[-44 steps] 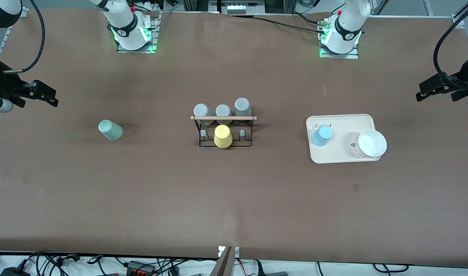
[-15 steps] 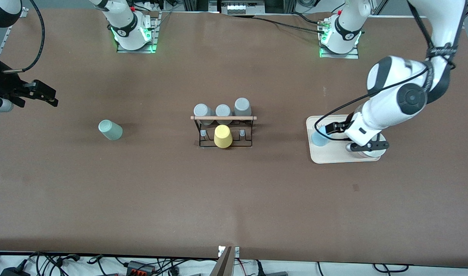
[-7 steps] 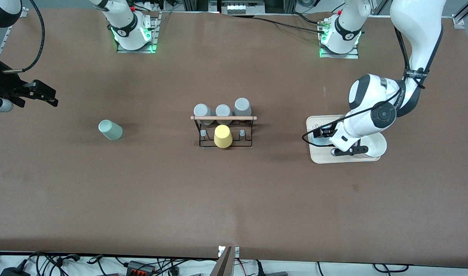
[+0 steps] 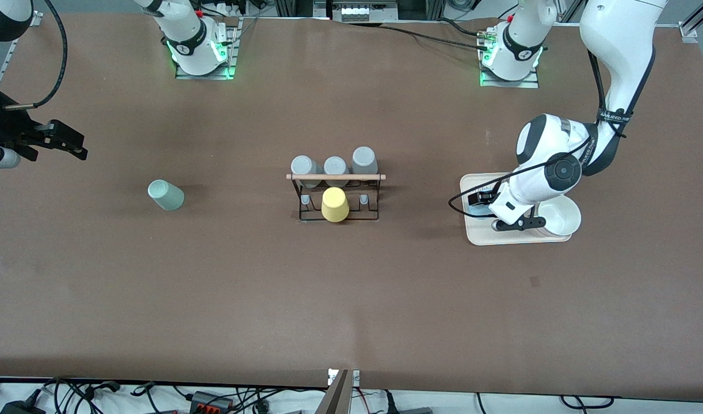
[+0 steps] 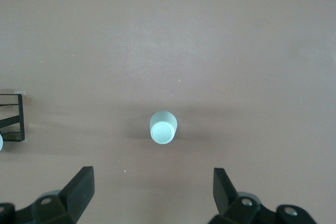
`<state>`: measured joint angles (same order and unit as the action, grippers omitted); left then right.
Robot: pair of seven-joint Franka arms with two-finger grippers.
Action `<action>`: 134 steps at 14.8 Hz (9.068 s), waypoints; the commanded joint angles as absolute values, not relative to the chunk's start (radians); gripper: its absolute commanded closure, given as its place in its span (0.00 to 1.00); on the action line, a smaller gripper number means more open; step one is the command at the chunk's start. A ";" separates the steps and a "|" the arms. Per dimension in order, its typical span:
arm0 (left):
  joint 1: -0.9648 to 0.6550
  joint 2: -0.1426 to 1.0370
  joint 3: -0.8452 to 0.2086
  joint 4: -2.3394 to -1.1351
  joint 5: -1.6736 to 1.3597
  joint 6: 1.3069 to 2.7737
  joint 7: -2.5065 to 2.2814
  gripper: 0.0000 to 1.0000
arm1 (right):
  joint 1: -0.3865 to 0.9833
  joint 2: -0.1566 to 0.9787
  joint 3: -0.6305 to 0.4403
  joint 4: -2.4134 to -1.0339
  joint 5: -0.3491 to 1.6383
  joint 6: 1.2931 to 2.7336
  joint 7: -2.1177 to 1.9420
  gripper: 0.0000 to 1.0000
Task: Hang scattered cups on rack with three cups
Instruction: 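Close the left gripper on the light blue cup, then carry the light blue cup with the left gripper to the rack, then lower the light blue cup onto a rack peg beside the yellow cup, then open the left gripper and withdraw it while the right gripper reaches out, then lower the right gripper over the pale green cup and grasp it, then carry the pale green cup with the right gripper to the rack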
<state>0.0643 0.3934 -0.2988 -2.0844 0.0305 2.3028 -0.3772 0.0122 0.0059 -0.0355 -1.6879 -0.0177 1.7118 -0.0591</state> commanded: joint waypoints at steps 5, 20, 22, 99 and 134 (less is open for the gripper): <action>0.064 0.402 -0.302 -2.091 0.077 2.329 -0.430 0.20 | 0.009 0.000 -0.035 -1.689 -0.003 1.700 -0.067 0.00; 0.048 0.385 -0.362 -1.654 0.060 1.922 -0.627 0.50 | 0.009 0.000 -0.035 -1.689 -0.003 1.700 -0.066 0.00; 0.040 0.390 -0.422 -1.611 0.046 1.911 -0.736 0.50 | 0.009 0.002 -0.035 -1.689 -0.003 1.700 -0.066 0.00; 0.426 0.040 -0.445 -1.608 -0.014 1.643 0.037 0.00 | 0.015 0.318 -0.037 -1.986 -0.017 2.101 -0.048 0.00; 0.020 -0.034 0.023 -1.571 -0.051 1.551 0.104 0.00 | 0.461 0.396 -0.031 -1.536 0.120 1.878 0.371 0.82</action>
<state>0.0085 -0.0080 0.0220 -1.5633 -0.0286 1.5629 0.0753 0.4051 0.3498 -0.0196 -1.6212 0.1047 1.9107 0.2738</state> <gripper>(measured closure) 0.000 0.335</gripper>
